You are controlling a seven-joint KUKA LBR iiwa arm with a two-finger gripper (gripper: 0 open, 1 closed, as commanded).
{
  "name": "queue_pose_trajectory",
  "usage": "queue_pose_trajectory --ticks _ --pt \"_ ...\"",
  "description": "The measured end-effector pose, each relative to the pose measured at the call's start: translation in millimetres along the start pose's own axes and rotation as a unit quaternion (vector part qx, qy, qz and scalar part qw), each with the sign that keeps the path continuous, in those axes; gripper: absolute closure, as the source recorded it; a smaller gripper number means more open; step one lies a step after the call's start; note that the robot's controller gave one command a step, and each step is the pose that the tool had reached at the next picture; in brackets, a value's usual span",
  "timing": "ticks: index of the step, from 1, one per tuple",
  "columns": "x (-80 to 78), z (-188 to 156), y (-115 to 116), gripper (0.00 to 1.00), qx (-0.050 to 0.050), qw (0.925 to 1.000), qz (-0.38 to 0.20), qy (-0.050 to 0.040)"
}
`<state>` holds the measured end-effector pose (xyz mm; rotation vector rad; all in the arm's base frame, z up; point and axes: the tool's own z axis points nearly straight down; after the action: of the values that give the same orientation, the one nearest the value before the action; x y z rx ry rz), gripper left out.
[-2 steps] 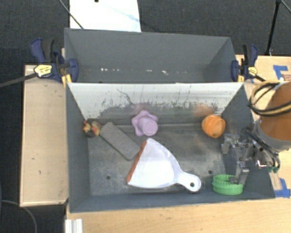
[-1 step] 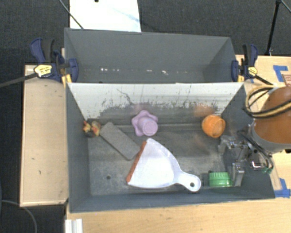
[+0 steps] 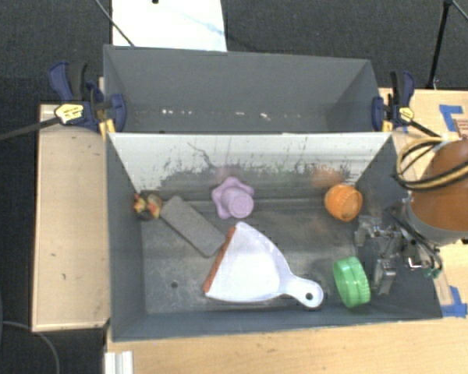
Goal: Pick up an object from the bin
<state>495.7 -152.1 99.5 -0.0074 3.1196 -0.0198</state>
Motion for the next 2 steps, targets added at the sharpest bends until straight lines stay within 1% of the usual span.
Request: queue_pose_trajectory --ticks 1,2 --pt "8.2 -1 9 0.0 -0.006 0.9999 -0.006 0.0084" --pt "12.3 19 27 0.0 -0.007 0.995 -0.099 0.0094"
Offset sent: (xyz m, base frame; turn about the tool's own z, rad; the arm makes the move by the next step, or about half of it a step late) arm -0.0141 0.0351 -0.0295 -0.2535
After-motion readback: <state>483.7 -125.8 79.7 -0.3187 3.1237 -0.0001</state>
